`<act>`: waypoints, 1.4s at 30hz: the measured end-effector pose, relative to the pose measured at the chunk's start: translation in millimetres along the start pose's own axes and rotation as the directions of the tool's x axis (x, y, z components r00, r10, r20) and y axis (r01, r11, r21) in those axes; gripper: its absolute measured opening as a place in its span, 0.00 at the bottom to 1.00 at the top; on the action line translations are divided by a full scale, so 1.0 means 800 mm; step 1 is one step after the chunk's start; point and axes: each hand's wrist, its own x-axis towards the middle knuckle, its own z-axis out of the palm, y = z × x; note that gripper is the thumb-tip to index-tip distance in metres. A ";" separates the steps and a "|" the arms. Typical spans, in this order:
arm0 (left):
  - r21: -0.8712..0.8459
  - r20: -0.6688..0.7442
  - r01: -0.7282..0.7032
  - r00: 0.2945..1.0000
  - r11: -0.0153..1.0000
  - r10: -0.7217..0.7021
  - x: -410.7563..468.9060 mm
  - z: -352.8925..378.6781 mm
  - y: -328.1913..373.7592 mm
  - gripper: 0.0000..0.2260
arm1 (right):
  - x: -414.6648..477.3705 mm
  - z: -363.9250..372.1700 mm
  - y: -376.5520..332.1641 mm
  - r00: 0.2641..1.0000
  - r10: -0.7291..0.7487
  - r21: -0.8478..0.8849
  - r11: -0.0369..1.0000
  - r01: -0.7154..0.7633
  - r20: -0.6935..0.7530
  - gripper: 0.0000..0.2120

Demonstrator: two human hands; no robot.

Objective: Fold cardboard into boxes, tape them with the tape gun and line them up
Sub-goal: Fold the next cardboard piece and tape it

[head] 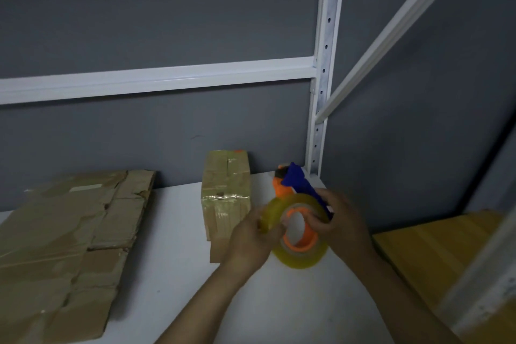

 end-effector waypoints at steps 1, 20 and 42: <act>-0.115 -0.008 -0.004 1.000 0.993 0.003 0.000 -0.002 0.001 0.15 | 0.003 -0.003 -0.007 1.000 0.019 0.107 0.994 -0.020 0.009 0.24; -0.450 -0.193 0.116 0.956 0.886 -0.223 0.013 -0.085 0.043 0.10 | 0.035 0.014 -0.038 0.922 -0.279 0.054 0.960 0.274 0.269 0.36; -0.472 -0.376 0.255 0.808 0.844 -0.455 0.064 -0.145 -0.056 0.12 | 0.116 0.005 -0.082 0.828 -0.239 -0.518 0.683 0.514 0.507 0.36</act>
